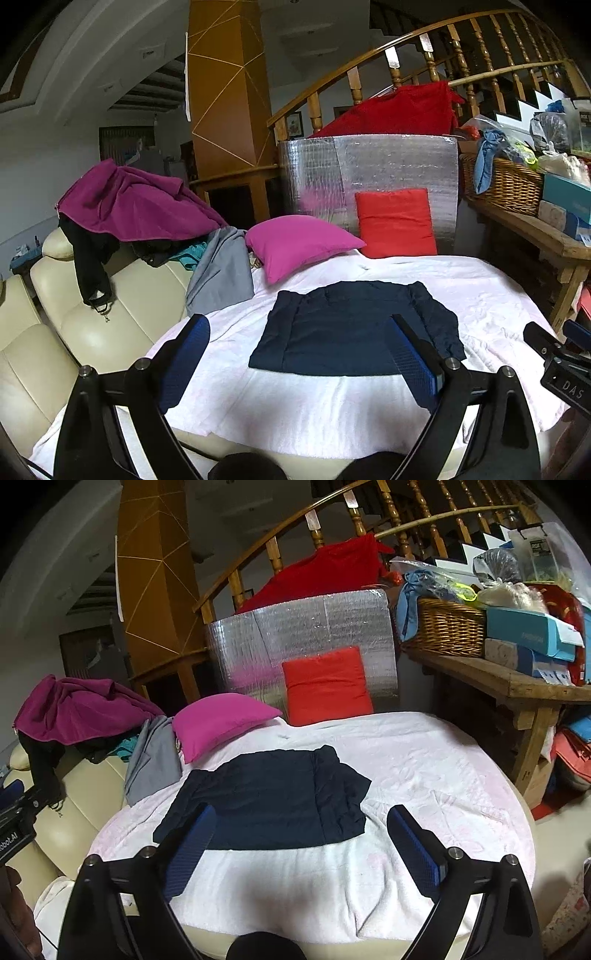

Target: Fold large clothes

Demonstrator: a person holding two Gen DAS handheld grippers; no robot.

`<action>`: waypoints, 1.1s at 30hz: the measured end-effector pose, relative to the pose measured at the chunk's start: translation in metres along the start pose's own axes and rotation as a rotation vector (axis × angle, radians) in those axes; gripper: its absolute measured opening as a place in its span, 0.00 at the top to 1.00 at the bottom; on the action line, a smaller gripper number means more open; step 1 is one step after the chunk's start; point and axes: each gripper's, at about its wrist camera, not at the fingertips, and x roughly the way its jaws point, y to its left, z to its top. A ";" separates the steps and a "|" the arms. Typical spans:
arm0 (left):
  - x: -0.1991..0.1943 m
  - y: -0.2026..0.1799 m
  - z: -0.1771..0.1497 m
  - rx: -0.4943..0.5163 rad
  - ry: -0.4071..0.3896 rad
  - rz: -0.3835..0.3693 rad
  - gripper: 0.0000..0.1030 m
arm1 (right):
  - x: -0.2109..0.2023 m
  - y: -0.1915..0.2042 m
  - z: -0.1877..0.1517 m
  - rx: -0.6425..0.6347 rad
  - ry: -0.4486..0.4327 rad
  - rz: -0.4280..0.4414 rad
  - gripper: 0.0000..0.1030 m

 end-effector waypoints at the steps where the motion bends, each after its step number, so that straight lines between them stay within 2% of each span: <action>1: 0.000 0.000 0.000 0.001 0.001 -0.003 0.07 | -0.002 0.001 -0.001 0.001 0.000 0.000 0.07; 16: -0.009 -0.002 -0.004 -0.001 0.014 0.016 0.07 | -0.012 0.001 -0.013 0.025 0.010 -0.040 0.07; 33: -0.019 -0.007 -0.005 0.024 -0.016 0.045 0.07 | -0.020 0.006 -0.020 0.017 0.010 -0.020 0.07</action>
